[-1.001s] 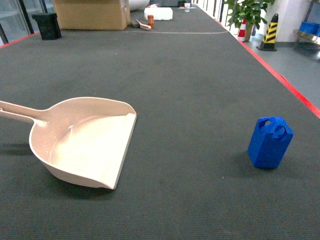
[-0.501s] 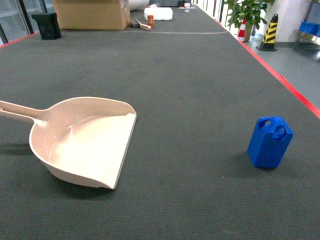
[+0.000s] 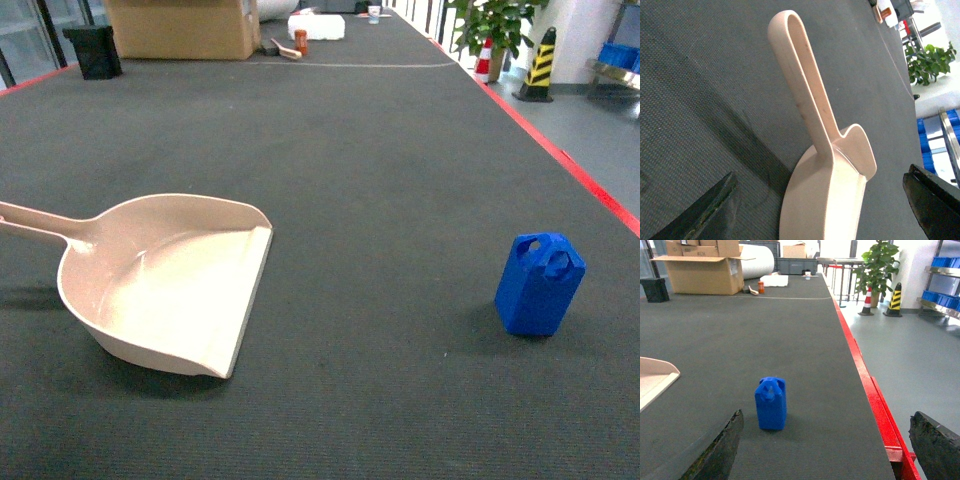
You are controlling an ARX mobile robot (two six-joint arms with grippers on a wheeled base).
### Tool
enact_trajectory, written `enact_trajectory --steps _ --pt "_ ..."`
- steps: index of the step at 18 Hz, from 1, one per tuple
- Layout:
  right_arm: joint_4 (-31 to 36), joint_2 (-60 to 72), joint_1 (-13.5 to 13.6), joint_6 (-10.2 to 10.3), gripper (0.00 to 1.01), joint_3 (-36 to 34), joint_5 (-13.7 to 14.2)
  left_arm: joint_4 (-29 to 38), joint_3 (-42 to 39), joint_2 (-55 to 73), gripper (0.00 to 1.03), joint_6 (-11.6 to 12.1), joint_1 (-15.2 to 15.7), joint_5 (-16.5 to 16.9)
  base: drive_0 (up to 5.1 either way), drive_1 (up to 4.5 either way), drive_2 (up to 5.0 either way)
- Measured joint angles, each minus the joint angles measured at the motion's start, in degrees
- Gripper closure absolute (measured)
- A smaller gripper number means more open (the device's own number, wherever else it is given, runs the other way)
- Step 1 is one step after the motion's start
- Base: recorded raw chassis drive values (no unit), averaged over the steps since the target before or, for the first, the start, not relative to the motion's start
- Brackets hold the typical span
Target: Place part in tray to right shelf
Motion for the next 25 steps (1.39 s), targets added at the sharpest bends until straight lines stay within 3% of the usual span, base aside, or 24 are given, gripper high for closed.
enact_trajectory --steps 7,15,17,18,19,22,23,24,25 --pt "0.0 0.0 0.0 0.0 0.03 0.0 0.0 -0.7 11.8 13.0 0.05 -2.2 0.5 0.9 0.0 0.00 0.0" --pt "0.0 0.0 0.0 0.0 0.03 0.0 0.0 -3.1 22.3 20.2 0.05 -2.4 0.3 1.3 0.0 0.00 0.0" --pt "0.0 0.0 0.0 0.0 0.03 0.0 0.0 1.8 23.8 24.5 0.05 -4.9 1.1 2.8 0.0 0.00 0.0" --pt "0.0 0.0 0.0 0.0 0.03 0.0 0.0 5.8 24.3 26.0 0.10 -6.7 1.7 4.7 0.0 0.00 0.0" --pt "0.0 0.0 0.0 0.0 0.03 0.0 0.0 6.0 26.2 27.1 0.23 -8.3 1.9 5.4 0.0 0.00 0.0" --pt "0.0 0.0 0.0 0.0 0.03 0.0 0.0 7.5 28.2 29.5 0.59 -8.6 0.6 10.1 0.0 0.00 0.0" --pt "0.0 0.0 0.0 0.0 0.03 0.0 0.0 6.6 28.9 29.9 0.70 -8.5 0.4 10.1 0.0 0.00 0.0" --pt "0.0 0.0 0.0 0.0 0.03 0.0 0.0 8.2 28.8 29.9 0.82 -9.8 0.2 10.6 0.0 0.00 0.0" --pt "0.0 0.0 0.0 0.0 0.03 0.0 0.0 11.0 28.5 29.5 0.86 -11.5 0.1 11.4 0.0 0.00 0.0"
